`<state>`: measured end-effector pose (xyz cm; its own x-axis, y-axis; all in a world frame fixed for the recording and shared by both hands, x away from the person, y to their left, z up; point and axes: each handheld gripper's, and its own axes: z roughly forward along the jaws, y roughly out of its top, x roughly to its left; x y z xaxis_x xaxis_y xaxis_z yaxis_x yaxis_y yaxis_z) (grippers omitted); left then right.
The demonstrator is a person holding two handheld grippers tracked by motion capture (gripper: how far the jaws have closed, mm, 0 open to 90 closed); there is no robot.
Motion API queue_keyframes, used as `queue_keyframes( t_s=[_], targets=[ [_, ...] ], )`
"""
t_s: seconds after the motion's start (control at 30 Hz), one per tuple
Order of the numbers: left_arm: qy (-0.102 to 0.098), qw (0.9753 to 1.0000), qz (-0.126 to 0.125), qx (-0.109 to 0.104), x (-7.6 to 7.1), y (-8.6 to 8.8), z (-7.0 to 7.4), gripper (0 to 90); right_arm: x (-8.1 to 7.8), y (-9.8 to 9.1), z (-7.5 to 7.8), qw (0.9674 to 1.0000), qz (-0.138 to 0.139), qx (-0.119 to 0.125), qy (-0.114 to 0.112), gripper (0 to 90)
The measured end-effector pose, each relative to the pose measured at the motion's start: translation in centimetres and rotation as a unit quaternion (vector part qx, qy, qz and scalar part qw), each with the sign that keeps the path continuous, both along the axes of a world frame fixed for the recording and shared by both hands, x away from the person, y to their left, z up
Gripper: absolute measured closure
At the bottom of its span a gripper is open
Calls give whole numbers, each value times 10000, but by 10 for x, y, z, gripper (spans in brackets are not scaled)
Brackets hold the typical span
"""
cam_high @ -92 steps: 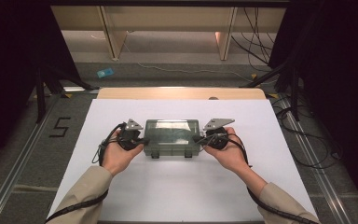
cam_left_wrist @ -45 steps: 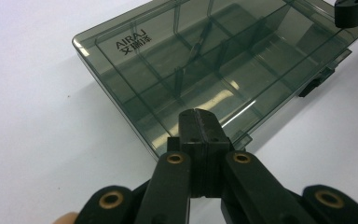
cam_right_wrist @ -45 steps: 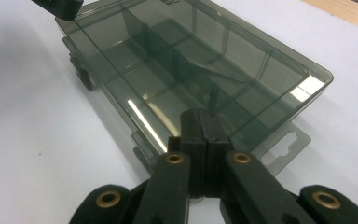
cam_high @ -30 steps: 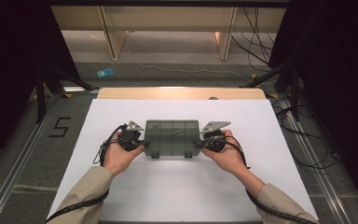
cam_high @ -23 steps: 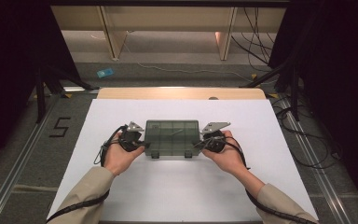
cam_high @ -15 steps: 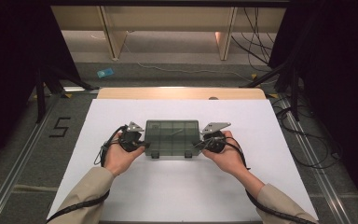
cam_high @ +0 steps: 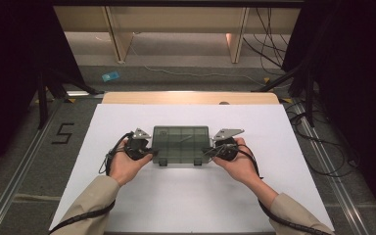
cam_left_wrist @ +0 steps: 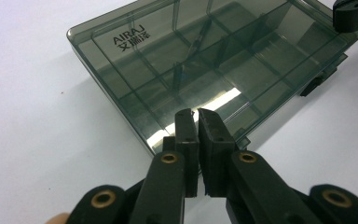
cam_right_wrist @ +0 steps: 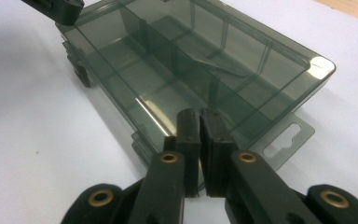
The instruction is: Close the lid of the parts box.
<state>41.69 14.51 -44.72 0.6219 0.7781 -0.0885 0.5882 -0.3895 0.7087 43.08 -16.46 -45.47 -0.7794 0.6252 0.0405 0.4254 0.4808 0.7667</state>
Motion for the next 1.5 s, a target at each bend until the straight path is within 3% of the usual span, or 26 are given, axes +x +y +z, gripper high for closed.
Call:
queue_keyframes(
  t_s=[0.27,0.37,0.4,0.43,0.5,0.57,0.6,0.7,0.83,0.93,1.13,1.37,1.5],
  targets=[
    [-35,10000,23,-25,-3,4,2,827,-3,-3,4,9999,-27,116,-41,768],
    [-191,9998,-9,-72,-6,6,5,784,-3,-7,6,9997,-65,230,-8,687],
    [-325,9994,-85,38,-6,10,7,765,-4,-9,7,9995,-112,281,-32,661],
    [-333,9994,-92,-35,-8,11,9,744,-5,-11,8,9994,-118,332,-14,630],
    [-439,9989,-94,-114,-10,14,12,687,-5,-15,9,9988,-92,462,-90,557],
    [-597,9976,45,-357,-13,14,12,599,-7,-17,11,9981,-126,591,-141,493],
    [-690,9970,15,-352,-14,16,14,543,-7,-18,11,9974,-115,694,-137,454],
    [-912,9939,123,-609,-18,17,16,353,-10,-22,15,9966,-183,779,-195,345],
    [-1119,9910,152,-722,-23,22,19,241,-15,-26,18,9965,-72,802,-217,272],
    [-1224,9890,161,-812,-26,25,21,161,-19,-29,20,9954,-80,902,-314,243],
    [-1386,9856,133,-960,-35,31,24,126,-26,-38,23,9939,-48,1002,-449,211],
    [-1435,9851,103,-940,-44,37,23,82,-34,-47,24,9919,-83,1130,-566,202],
    [-1466,9844,156,-957,-50,41,24,53,-39,-54,26,9925,-142,1049,-613,199]
  ],
)
